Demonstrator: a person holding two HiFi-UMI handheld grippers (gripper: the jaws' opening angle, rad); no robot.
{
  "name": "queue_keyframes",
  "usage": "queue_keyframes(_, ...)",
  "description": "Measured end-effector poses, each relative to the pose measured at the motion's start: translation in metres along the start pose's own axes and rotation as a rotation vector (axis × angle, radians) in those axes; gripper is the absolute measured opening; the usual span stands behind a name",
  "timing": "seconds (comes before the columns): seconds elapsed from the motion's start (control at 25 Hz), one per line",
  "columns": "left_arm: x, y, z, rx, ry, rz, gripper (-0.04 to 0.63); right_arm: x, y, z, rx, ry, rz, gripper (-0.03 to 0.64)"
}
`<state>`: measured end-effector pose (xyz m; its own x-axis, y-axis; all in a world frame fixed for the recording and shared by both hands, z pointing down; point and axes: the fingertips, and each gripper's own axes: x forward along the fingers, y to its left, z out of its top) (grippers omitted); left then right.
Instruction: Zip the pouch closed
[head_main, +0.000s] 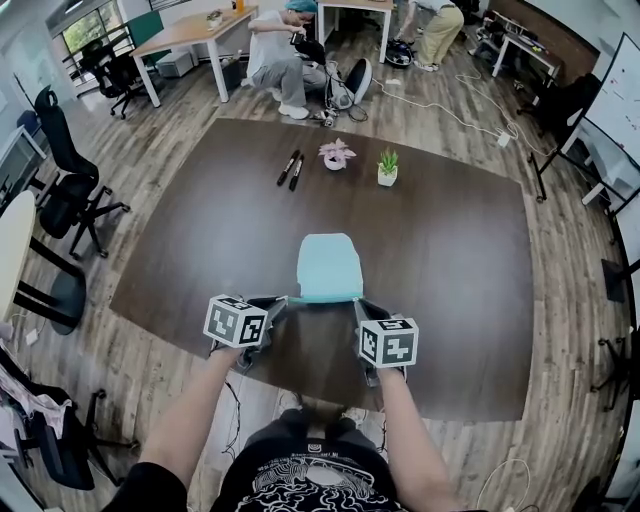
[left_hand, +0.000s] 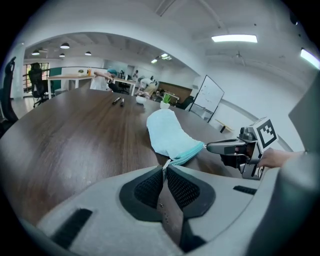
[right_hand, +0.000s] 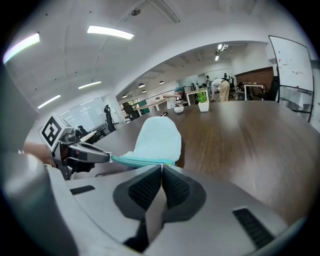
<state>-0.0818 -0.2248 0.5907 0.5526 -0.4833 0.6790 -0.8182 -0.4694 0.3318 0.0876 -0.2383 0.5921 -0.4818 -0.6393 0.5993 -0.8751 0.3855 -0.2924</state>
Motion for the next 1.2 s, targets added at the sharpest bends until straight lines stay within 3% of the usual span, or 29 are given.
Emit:
queue_keyframes(0.4, 0.002, -0.002, -0.011, -0.055, -0.003, 0.034, 0.03, -0.003, -0.005, -0.008, -0.012, 0.038, -0.029, 0.039)
queue_keyframes(0.56, 0.0, 0.0, -0.013, -0.065, 0.007, 0.036, 0.115, -0.004, -0.006, -0.008, -0.009, 0.041, -0.034, 0.054)
queue_keyframes(0.64, -0.001, 0.002, -0.013, -0.069, 0.002, 0.04, 0.12, -0.005, -0.007, -0.008, -0.006, 0.039, -0.036, 0.054)
queue_keyframes(0.92, -0.013, -0.008, 0.015, -0.103, -0.116, 0.049, 0.12, -0.015, -0.009, 0.007, 0.004, 0.004, -0.046, 0.054)
queue_keyframes(1.04, -0.021, -0.019, 0.036, -0.083, -0.166, 0.05, 0.12, -0.023, -0.007, 0.023, -0.007, -0.021, -0.047, 0.054)
queue_keyframes(1.2, -0.033, -0.029, 0.07, 0.012, -0.21, 0.069, 0.12, -0.037, -0.005, 0.05, -0.031, -0.077, -0.062, 0.052)
